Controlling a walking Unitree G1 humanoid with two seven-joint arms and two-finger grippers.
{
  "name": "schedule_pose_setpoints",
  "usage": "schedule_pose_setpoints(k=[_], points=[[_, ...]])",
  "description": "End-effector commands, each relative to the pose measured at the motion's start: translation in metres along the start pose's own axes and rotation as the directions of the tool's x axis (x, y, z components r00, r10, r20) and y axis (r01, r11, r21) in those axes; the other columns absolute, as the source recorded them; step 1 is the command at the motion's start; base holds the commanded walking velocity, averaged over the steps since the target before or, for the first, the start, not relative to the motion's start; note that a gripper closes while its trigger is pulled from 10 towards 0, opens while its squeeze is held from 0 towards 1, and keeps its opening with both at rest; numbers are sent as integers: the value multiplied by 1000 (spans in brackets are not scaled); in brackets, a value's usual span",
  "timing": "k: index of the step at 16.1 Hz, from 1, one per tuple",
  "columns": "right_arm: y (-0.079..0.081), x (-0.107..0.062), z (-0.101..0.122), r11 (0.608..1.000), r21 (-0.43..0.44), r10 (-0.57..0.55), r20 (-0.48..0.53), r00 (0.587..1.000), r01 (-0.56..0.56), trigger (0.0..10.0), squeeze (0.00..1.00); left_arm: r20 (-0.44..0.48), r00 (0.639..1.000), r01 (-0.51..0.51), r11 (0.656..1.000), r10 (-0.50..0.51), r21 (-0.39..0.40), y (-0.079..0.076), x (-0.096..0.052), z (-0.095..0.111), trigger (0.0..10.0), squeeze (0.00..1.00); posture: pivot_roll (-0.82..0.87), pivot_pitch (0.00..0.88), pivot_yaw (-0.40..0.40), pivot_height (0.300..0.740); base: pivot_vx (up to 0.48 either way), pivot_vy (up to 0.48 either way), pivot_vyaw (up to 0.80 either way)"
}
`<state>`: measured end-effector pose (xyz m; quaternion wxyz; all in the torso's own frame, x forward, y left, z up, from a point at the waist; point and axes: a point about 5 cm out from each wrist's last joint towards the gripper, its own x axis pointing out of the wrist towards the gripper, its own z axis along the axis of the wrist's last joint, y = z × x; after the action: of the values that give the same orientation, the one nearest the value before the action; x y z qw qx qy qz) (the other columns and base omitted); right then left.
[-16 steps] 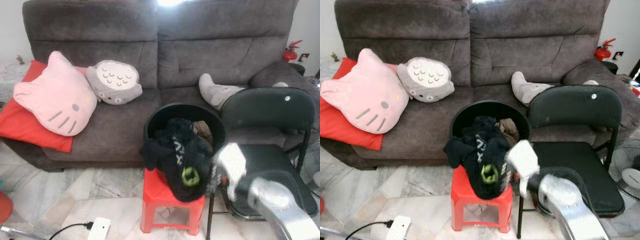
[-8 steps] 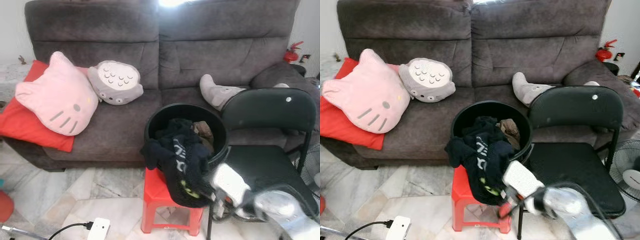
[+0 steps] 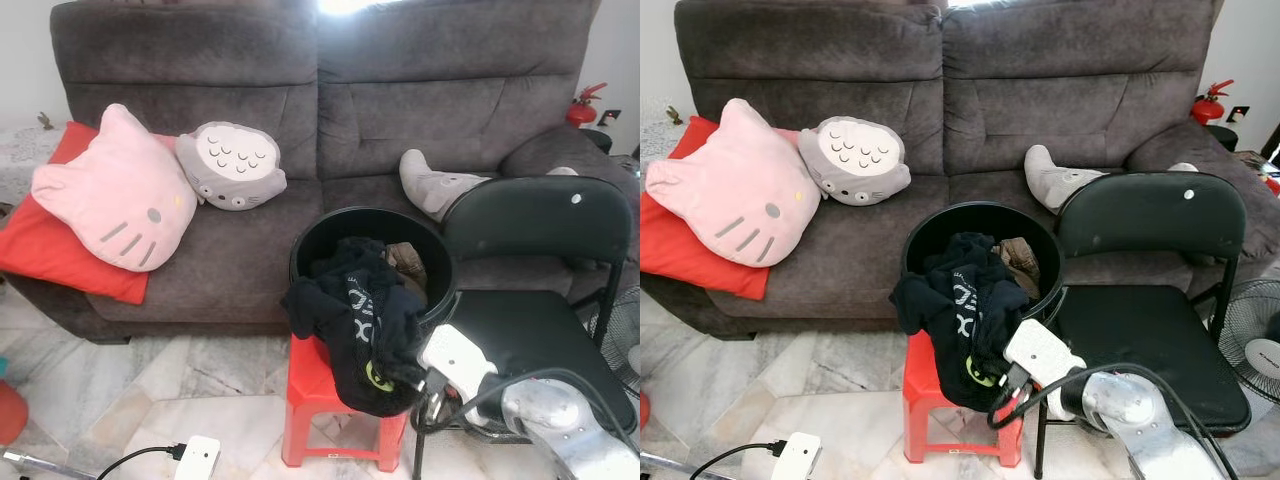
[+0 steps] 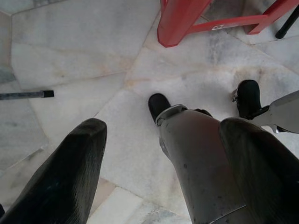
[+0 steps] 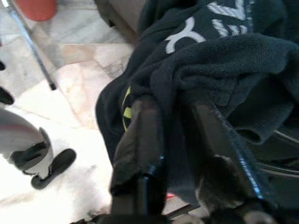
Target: Hang hanger
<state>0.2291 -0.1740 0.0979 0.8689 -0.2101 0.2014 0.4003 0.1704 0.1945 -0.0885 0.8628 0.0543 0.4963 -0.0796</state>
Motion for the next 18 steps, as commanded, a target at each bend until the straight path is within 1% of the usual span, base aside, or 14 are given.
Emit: schedule_pose_setpoints(k=[1,17,18], points=[[-7,-2,2,999,-9,-33,6,999,33,10000,1000,-13,1000,-5,1000,5,9,2,-1,-3,10000,0,-88,0,33,740,0,0,0],[-7,-2,2,999,-10,-30,8,1000,30,10000,1000,-14,1000,-5,1000,5,10,2,-1,-3,10000,0,-88,0,33,740,0,0,0],[6,1,-38,1000,-26,-3,-183,983,-2,10000,0,-17,1000,-2,1000,2,19,1,-1,-3,10000,0,-91,0,30,740,0,0,0]])
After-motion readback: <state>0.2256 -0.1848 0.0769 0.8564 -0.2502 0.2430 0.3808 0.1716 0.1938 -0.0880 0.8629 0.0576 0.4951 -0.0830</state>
